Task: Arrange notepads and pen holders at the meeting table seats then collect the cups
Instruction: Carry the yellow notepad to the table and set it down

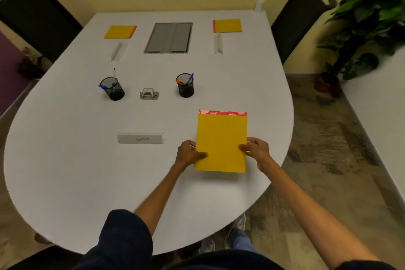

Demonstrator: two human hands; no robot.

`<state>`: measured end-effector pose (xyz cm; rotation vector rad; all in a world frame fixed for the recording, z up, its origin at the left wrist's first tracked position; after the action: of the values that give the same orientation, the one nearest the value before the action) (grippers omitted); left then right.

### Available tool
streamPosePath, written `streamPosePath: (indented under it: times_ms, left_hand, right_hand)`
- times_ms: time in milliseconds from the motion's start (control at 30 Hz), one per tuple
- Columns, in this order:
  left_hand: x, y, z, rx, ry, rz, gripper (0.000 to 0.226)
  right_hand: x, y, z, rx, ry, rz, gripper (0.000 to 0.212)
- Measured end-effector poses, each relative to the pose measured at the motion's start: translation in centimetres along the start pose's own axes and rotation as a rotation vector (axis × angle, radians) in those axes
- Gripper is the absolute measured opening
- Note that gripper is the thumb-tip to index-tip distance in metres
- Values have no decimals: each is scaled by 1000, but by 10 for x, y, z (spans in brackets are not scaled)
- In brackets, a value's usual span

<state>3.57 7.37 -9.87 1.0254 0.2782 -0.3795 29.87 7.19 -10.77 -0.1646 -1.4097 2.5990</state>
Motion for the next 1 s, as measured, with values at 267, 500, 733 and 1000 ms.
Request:
streamPosePath:
  times_ms: [267,500,733,1000]
  left_hand:
    - [49,48,17,164,-153,-21,52]
    - [93,89,27,249,-221,-53,47]
    - [146,128,36,306,-308,-96,46]
    - [240,157,44,294,-415,-183,46]
  right_hand:
    - [-66,-2,45,-70,179,-216,41]
    - [-117,-10,69,-122,310,-311,39]
    - [-176,-8,77,-127,377,-363,42]
    - [-269,1,76,-124,447,-368,42]
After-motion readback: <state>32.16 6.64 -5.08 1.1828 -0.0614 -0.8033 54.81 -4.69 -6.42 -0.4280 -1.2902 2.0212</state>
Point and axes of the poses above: each hand's wrist, its own z-axis away from the middle knuckle, its own x-axis out of the palm, y = z × x, the point moved 6 cm from there along -z, towards the middle knuckle, and after that the axes turned 1 degree about -y, right-handed, at the moved point
